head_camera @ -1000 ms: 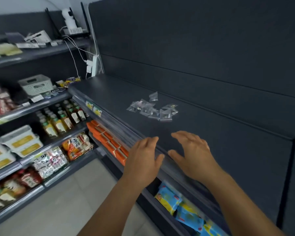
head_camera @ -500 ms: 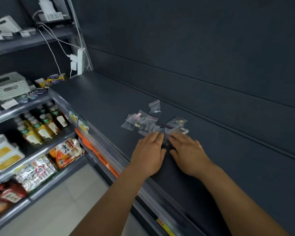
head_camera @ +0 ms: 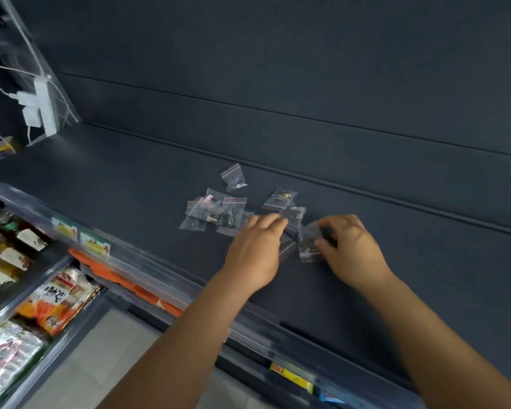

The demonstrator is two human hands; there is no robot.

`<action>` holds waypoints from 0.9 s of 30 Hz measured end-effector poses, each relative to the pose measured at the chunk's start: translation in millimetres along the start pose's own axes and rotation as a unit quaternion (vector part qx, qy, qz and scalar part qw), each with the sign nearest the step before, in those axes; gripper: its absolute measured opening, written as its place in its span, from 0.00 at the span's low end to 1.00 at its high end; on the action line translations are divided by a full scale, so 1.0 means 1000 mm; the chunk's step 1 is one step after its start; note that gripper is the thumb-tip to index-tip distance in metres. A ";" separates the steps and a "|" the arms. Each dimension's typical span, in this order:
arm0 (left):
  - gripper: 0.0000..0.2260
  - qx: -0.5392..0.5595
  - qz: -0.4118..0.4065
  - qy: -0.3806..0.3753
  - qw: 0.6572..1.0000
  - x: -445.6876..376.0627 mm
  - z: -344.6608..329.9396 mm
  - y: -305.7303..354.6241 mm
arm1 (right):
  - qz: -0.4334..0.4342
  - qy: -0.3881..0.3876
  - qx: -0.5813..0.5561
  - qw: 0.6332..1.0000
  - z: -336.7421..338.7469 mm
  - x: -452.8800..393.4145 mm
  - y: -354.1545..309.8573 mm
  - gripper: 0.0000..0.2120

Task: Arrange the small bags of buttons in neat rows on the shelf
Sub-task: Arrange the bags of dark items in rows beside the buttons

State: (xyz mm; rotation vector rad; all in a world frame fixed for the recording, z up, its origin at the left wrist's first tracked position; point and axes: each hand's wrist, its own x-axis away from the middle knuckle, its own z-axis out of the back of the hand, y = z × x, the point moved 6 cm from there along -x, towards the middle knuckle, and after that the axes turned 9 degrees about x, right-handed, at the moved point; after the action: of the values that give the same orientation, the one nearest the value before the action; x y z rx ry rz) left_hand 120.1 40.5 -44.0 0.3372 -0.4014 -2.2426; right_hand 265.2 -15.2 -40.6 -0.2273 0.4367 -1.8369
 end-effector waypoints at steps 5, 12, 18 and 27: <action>0.23 0.008 -0.037 -0.073 0.997 -0.009 -0.004 -0.010 | -0.106 -0.041 0.042 0.993 -0.020 0.002 0.002 0.14; 0.13 0.086 0.025 -0.054 0.994 -0.004 0.002 -0.026 | -0.161 -0.031 -0.044 0.986 -0.025 0.006 -0.008 0.06; 0.02 0.188 0.055 -0.017 0.980 0.001 0.006 -0.030 | -0.203 0.045 -0.146 0.967 -0.021 0.017 -0.008 0.08; 0.06 0.399 0.055 -0.023 0.915 0.002 -0.001 0.032 | -0.229 0.132 -0.391 0.882 0.013 0.072 0.022 0.16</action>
State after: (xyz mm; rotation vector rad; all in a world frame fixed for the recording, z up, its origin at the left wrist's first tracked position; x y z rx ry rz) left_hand 140.8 19.4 -32.9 0.6584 -1.3311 -1.8805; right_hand 266.7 -91.8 -42.4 -0.6803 1.4193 -2.0652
